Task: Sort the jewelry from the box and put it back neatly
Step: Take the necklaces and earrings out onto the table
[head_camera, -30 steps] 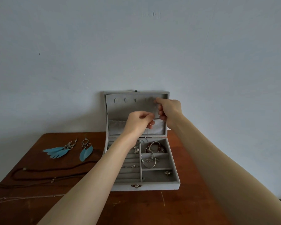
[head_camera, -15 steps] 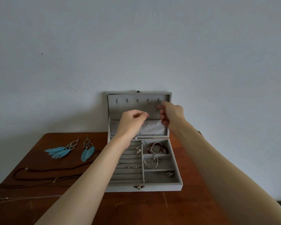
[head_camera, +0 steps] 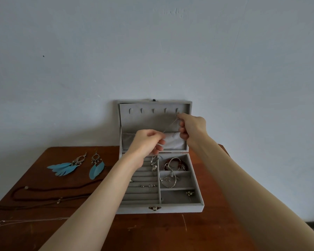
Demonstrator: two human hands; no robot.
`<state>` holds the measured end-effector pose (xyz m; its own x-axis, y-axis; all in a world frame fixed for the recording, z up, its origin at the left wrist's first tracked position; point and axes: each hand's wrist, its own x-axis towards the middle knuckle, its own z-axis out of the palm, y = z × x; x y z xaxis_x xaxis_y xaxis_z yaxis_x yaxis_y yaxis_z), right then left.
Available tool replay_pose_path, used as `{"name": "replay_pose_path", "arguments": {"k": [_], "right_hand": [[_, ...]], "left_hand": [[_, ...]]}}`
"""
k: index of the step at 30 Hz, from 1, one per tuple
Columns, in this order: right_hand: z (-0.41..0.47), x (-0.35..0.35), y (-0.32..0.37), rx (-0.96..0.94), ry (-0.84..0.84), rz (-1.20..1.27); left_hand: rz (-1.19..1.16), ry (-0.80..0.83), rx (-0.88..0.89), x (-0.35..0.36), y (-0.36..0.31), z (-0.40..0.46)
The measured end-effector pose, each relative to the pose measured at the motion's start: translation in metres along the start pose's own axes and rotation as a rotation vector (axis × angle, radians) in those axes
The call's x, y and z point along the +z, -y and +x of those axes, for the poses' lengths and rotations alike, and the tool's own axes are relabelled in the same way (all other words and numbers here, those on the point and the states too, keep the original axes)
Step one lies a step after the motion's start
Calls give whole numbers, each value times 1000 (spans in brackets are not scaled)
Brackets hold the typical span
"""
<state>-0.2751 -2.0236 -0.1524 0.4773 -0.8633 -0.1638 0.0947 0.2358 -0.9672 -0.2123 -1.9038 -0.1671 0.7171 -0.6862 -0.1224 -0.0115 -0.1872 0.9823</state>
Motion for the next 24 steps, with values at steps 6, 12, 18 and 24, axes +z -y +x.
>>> {"name": "replay_pose_path", "arguments": {"k": [6, 12, 18, 24], "right_hand": [[-1, 7, 6, -18, -69, 45], [0, 17, 4, -69, -182, 32], [2, 21, 2, -123, -209, 21], [2, 16, 10, -189, -134, -66]], "left_hand": [[-157, -52, -37, 2, 0, 4], [-232, -37, -5, 11, -13, 5], [-228, -19, -15, 13, -15, 3], [-226, -33, -11, 10, -11, 7]]}}
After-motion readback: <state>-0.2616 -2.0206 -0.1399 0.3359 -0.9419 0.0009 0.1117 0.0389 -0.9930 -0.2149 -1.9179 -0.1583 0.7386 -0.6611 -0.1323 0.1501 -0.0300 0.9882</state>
